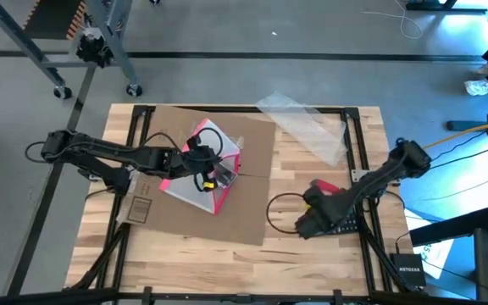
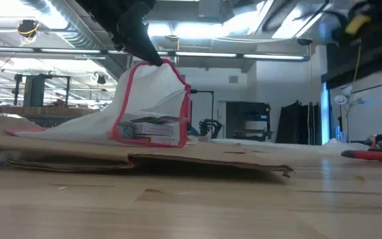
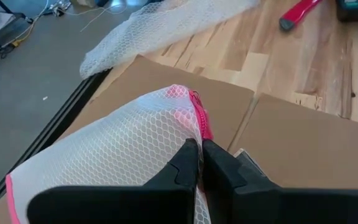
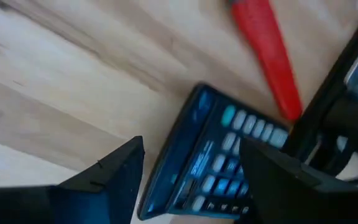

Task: Unpack boxes
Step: Put the calculator into the white pouch

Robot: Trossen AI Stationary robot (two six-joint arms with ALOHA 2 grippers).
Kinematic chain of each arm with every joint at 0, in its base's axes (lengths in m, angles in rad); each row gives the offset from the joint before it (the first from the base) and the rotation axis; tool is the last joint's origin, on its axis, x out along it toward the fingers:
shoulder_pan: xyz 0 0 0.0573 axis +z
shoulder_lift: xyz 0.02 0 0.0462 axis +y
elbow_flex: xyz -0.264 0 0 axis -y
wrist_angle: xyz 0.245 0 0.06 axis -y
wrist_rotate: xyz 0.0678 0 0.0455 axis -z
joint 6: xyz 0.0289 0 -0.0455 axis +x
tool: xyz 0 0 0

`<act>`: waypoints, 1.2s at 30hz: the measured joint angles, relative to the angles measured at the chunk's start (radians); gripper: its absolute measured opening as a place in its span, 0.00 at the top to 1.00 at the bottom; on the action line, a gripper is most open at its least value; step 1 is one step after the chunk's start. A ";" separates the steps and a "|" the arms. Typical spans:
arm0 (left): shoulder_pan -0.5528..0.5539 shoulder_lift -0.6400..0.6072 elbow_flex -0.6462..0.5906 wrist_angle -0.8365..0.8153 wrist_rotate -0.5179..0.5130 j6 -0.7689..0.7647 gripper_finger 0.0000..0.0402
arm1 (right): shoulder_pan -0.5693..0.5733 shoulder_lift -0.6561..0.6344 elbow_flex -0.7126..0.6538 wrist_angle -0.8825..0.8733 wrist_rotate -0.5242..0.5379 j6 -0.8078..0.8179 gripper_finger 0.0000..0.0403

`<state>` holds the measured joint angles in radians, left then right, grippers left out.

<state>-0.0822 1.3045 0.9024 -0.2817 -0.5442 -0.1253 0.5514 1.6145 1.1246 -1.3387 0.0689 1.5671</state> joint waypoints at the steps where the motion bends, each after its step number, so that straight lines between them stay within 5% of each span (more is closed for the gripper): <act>1: 0.000 0.000 0.000 0.001 0.000 0.000 0.98 | 0.000 0.011 -0.007 0.015 -0.018 0.003 0.37; 17: 0.000 0.000 0.000 0.001 0.001 0.002 0.98 | 0.047 0.137 -0.051 0.058 -0.021 0.231 0.40; 23: 0.000 0.000 0.000 0.001 0.001 0.002 0.98 | 0.051 0.198 -0.081 0.111 -0.011 0.236 0.56; 31: 0.000 0.000 0.000 0.002 0.001 0.000 0.98 | 0.050 0.227 -0.061 0.069 0.022 0.194 0.92; 36: -0.001 0.000 0.000 0.000 0.001 0.002 0.98 | 0.052 0.230 0.047 -0.006 0.165 0.048 0.95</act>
<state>-0.0827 1.3044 0.9028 -0.2816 -0.5430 -0.1238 0.6038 1.8447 1.1715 -1.3442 0.2336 1.6148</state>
